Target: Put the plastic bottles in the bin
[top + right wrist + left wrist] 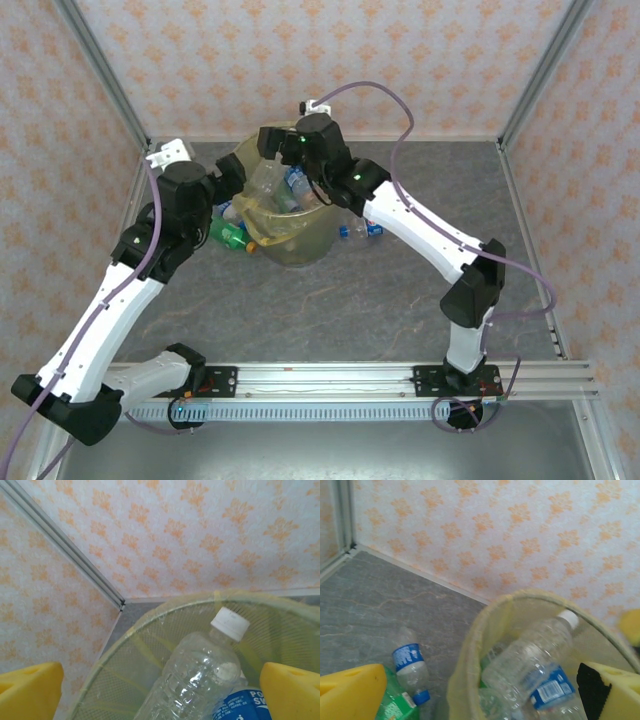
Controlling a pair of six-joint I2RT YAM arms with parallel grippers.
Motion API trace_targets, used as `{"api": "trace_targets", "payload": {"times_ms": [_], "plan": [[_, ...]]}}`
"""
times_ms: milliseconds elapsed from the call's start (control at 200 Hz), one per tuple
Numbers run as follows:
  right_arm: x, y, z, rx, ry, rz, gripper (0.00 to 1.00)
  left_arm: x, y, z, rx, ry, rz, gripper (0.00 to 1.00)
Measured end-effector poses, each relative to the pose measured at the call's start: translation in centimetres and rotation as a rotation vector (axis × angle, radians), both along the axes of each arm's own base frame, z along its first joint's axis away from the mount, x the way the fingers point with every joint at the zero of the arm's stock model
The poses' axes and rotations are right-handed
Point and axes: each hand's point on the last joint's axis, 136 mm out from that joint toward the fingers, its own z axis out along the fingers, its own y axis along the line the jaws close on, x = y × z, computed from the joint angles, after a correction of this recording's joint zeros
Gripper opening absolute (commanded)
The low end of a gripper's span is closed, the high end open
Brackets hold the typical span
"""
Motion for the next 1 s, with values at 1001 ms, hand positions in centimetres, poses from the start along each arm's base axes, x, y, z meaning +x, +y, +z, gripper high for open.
{"api": "trace_targets", "payload": {"times_ms": [1001], "plan": [[-7.8,-15.9,2.0,0.003,-0.085,-0.304,1.00,3.3,10.7,-23.3,-0.539,0.422,0.196,0.94]]}}
